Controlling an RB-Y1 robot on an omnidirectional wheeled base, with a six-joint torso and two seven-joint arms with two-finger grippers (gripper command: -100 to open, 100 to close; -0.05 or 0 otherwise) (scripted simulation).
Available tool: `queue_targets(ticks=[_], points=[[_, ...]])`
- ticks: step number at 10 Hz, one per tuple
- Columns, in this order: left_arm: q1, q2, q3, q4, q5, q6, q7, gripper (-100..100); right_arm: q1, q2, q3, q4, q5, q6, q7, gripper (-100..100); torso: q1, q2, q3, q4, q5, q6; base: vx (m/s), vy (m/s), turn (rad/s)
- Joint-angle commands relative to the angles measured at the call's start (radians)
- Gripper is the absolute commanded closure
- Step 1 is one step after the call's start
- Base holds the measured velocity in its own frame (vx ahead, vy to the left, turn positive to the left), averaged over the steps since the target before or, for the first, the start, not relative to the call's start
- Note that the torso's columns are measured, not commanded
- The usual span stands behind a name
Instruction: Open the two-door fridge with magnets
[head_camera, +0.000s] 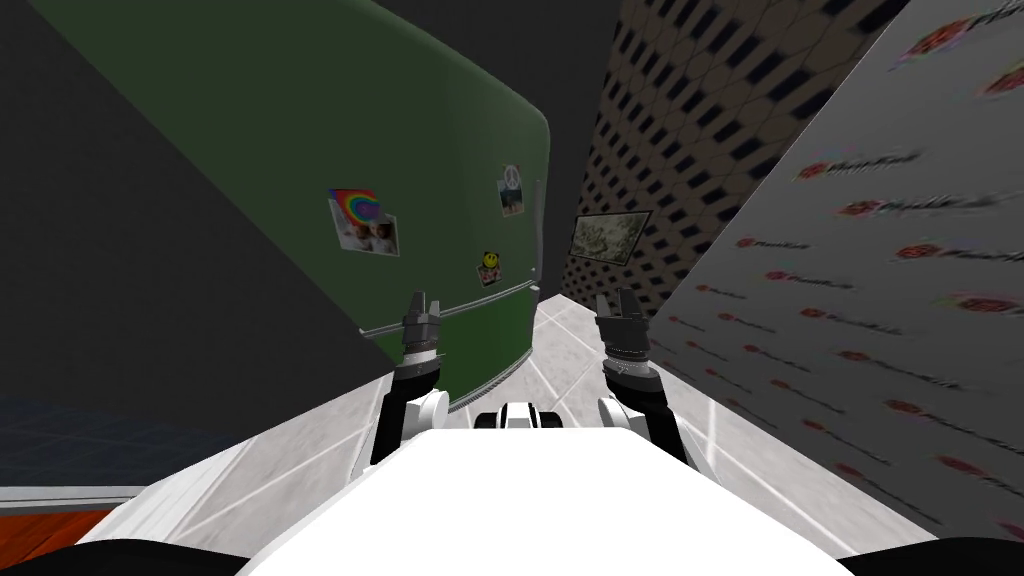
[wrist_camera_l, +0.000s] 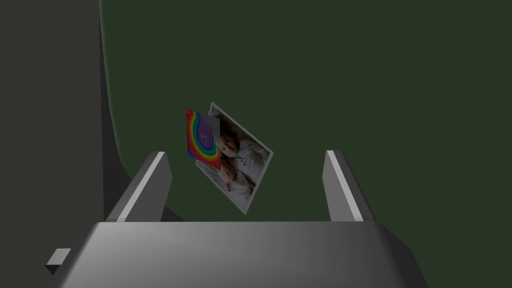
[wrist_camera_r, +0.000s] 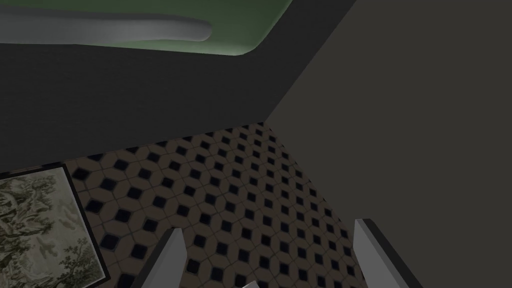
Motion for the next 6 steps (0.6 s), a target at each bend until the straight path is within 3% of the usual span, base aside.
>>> queue_targets(ticks=[1,4,6], points=[[-0.001,0.078,0.004,0.015,0.009,-0.011,0.007,-100,0.000,0.000,0.000,0.000,0.000,0.000,0.000,0,-0.001,0.033,-0.069,0.033,0.000,0.000,0.047,-0.051,0.028],[-0.002,0.165,0.014,0.047,0.030,-0.034,0.024,-100,0.000,0.000,0.000,0.000,0.000,0.000,0.000,0,-0.003,0.043,-0.095,0.046,-0.001,0.000,0.086,-0.117,0.042],[-0.003,0.196,0.022,0.075,0.047,-0.054,0.037,-100,0.000,0.000,0.000,0.000,0.000,0.000,0.000,0,-0.002,0.046,-0.094,0.047,-0.001,0.000,0.115,-0.165,0.057]])
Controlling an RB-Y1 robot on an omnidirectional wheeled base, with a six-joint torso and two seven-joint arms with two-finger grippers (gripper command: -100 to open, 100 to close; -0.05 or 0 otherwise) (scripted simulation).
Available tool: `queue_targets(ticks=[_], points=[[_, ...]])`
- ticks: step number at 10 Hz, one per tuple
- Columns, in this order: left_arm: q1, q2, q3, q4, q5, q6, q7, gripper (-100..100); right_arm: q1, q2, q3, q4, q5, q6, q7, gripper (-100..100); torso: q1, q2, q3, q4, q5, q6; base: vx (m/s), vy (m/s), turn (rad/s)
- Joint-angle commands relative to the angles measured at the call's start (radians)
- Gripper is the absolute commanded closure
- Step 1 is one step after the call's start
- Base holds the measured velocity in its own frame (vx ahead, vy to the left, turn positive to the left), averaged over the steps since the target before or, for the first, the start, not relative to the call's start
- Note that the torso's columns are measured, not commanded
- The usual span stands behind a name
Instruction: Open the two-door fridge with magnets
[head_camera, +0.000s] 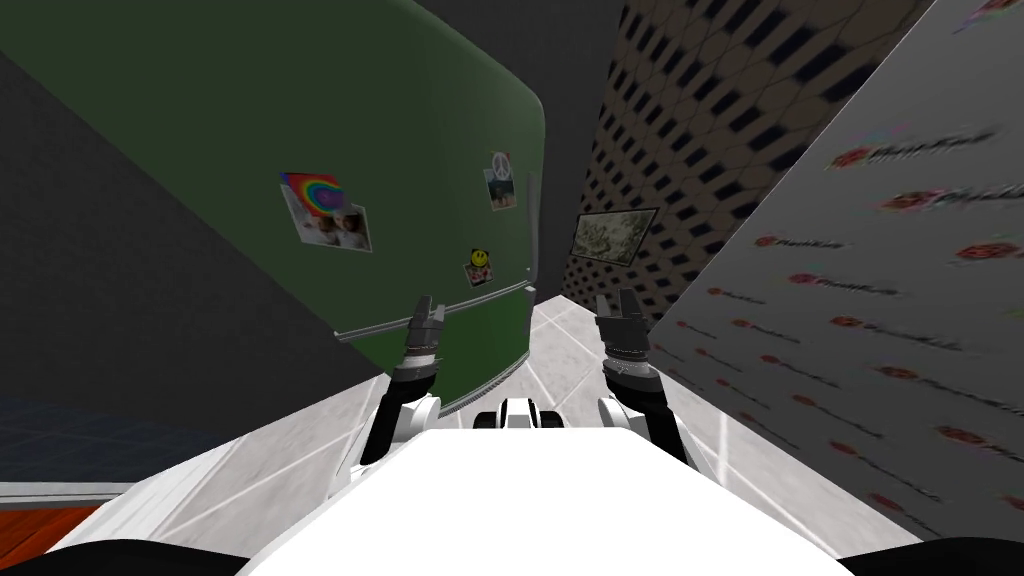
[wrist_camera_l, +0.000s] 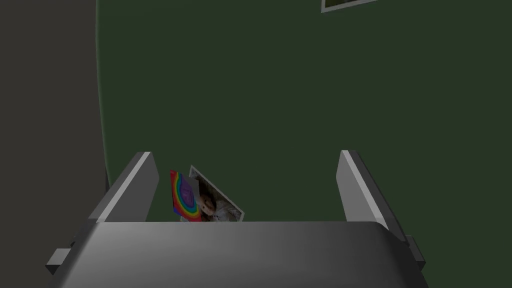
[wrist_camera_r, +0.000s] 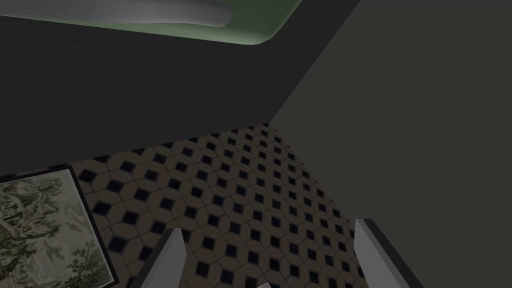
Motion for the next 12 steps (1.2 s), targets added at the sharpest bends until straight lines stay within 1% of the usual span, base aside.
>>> queue_targets(ticks=[1,3,7,11,12], points=[[0.000,0.036,0.011,0.036,0.024,-0.029,0.020,-100,0.000,0.000,0.000,0.000,0.000,0.000,0.000,0,0.001,-0.001,0.000,0.000,0.000,0.000,0.153,-0.157,0.062],[-0.001,0.045,0.020,0.066,0.043,-0.051,0.035,-100,0.000,0.000,0.000,0.000,0.000,0.000,0.000,0,0.002,-0.001,-0.001,0.000,0.001,0.000,0.158,-0.181,0.053],[-0.004,0.043,0.037,0.123,0.081,-0.093,0.065,-100,0.000,0.000,0.000,0.000,0.000,0.000,0.000,0,0.002,0.000,0.000,0.000,0.001,0.000,0.122,-0.184,0.058],[-0.006,0.029,0.052,0.173,0.114,-0.132,0.091,-100,0.000,0.000,0.000,0.000,0.000,0.000,0.000,0,0.002,0.001,0.000,0.000,0.001,0.000,0.108,-0.154,0.053],[-0.006,0.018,0.059,0.196,0.130,-0.150,0.103,-100,0.000,0.000,0.000,0.000,0.000,0.000,0.000,0,0.002,0.001,0.001,0.000,0.000,0.000,0.091,-0.188,0.079]])
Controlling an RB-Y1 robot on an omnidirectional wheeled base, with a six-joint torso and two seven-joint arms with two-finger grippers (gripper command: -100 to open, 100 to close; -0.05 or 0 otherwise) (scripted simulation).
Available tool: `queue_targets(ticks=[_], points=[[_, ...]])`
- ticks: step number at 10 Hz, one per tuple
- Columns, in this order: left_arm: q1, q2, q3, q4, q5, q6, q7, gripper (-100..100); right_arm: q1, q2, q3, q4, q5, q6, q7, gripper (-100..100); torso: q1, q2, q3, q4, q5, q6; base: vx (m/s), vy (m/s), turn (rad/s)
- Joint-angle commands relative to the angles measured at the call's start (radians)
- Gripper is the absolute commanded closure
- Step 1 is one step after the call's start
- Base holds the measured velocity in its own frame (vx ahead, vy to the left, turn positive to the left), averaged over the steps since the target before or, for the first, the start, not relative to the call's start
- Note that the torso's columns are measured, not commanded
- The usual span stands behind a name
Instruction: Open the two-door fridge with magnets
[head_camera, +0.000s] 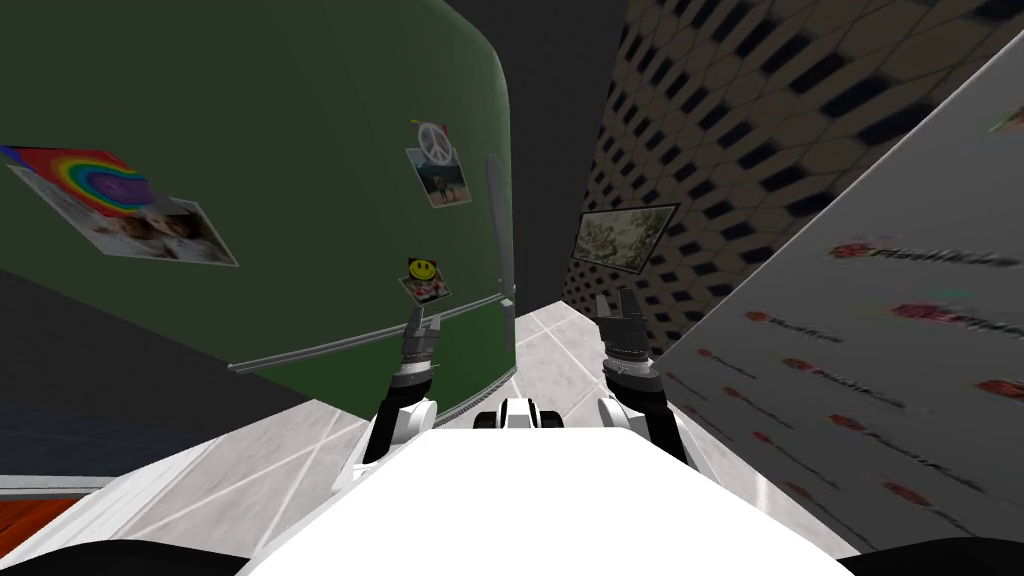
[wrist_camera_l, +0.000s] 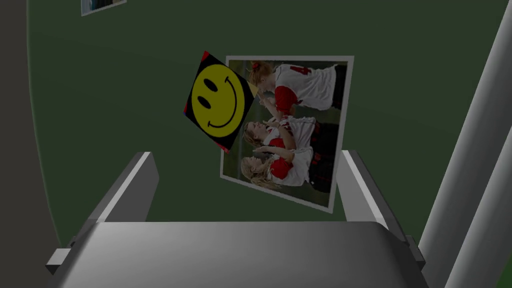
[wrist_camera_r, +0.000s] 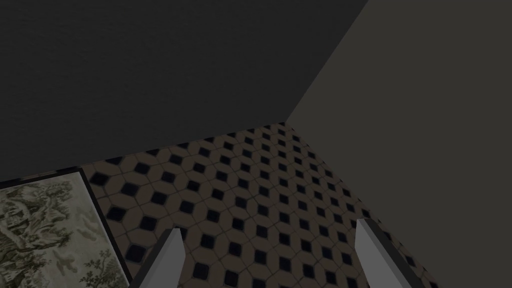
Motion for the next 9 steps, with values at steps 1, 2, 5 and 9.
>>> queue_targets(ticks=[1,2,5,9], points=[[-0.003,-0.018,0.012,0.042,0.028,-0.032,0.021,-100,0.000,0.000,0.000,0.000,0.000,0.000,0.000,0,-0.002,0.000,0.000,0.000,0.000,0.000,0.132,-0.209,0.064],[-0.003,-0.020,0.015,0.054,0.036,-0.041,0.028,-100,0.000,0.000,0.000,0.000,0.000,0.000,0.000,0,-0.002,-0.002,-0.001,0.000,-0.001,0.000,0.134,-0.196,0.049],[-0.006,-0.013,0.030,0.104,0.068,-0.077,0.053,-100,0.000,0.000,0.000,0.000,0.000,0.000,0.000,0,-0.001,-0.003,-0.001,-0.001,0.000,0.000,0.149,-0.215,0.070],[-0.008,-0.002,0.051,0.171,0.113,-0.130,0.088,-100,0.000,0.000,0.000,0.000,0.000,0.000,0.000,0,0.002,0.002,0.001,0.001,0.000,0.000,0.125,-0.218,0.066]])
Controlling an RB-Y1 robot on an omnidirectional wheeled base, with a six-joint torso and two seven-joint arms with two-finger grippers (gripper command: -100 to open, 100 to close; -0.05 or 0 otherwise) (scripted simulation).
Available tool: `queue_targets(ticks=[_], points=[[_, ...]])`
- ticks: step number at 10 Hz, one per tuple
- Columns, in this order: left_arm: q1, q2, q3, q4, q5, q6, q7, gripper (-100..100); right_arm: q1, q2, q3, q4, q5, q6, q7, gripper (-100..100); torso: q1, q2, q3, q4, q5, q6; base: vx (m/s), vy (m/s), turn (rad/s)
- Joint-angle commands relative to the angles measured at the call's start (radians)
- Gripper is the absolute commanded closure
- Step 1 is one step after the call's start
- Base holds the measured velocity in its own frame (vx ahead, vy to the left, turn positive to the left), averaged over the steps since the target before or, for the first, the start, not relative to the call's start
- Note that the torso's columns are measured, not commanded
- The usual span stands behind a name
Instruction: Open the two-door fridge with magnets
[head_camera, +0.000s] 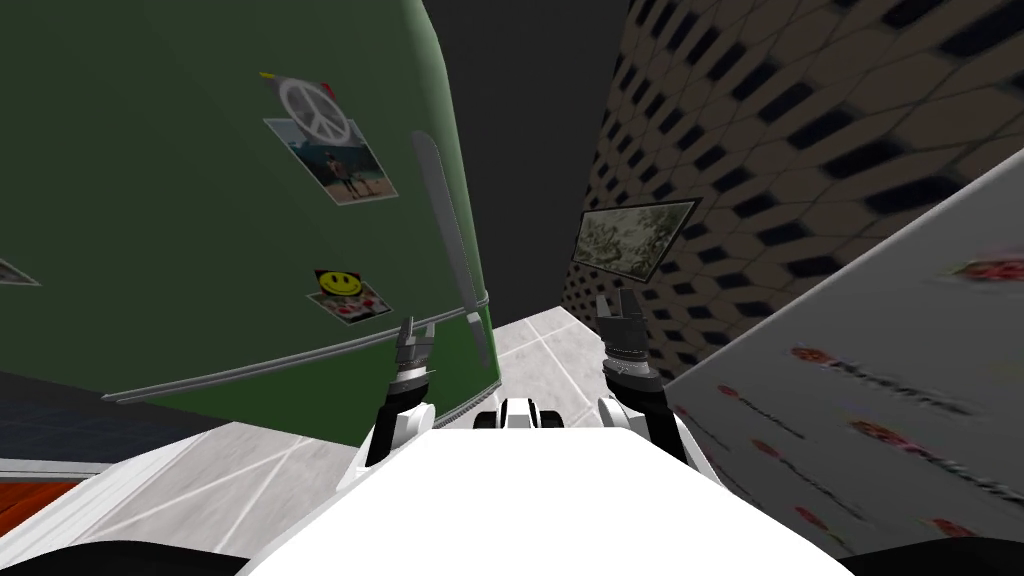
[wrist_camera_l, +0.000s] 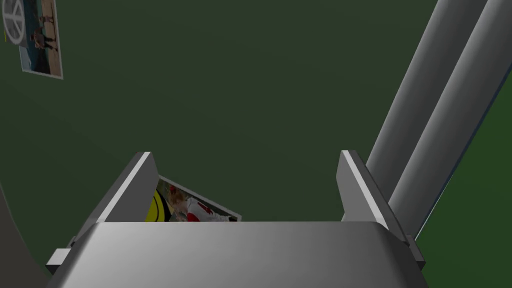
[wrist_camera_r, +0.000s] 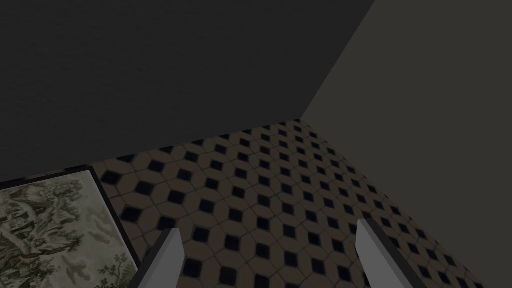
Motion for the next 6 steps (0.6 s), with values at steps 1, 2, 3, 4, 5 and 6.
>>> queue_targets(ticks=[1,2,3,4,5,6], points=[[0.002,0.000,0.013,0.037,0.027,-0.033,0.023,-100,0.000,0.000,0.000,0.000,0.000,0.000,0.000,0,0.000,0.000,0.000,0.000,0.000,0.000,0.104,-0.190,0.066],[0.002,-0.004,0.018,0.053,0.038,-0.045,0.032,-100,0.000,0.000,0.000,0.000,0.000,0.000,0.000,0,0.000,-0.002,-0.001,0.000,0.000,0.000,0.150,-0.171,0.061],[0.001,-0.010,0.022,0.068,0.048,-0.057,0.040,-100,0.000,0.000,0.000,0.000,0.000,0.000,0.000,0,0.000,-0.005,-0.003,-0.001,0.000,0.000,0.131,-0.190,0.061],[0.001,-0.018,0.027,0.084,0.058,-0.069,0.048,-100,0.000,0.000,0.000,0.000,0.000,0.000,0.000,0,-0.002,-0.004,-0.002,-0.001,0.000,0.000,0.110,-0.212,0.069],[0.000,-0.027,0.032,0.099,0.068,-0.080,0.056,-100,0.000,0.000,0.000,0.000,0.000,0.000,0.000,0,-0.003,-0.002,-0.001,-0.001,-0.001,0.000,0.114,-0.220,0.055],[0.000,-0.038,0.036,0.113,0.078,-0.091,0.063,-100,0.000,0.000,0.000,0.000,0.000,0.000,0.000,0,-0.003,-0.002,-0.001,0.000,-0.001,0.000,0.108,-0.206,0.055]])
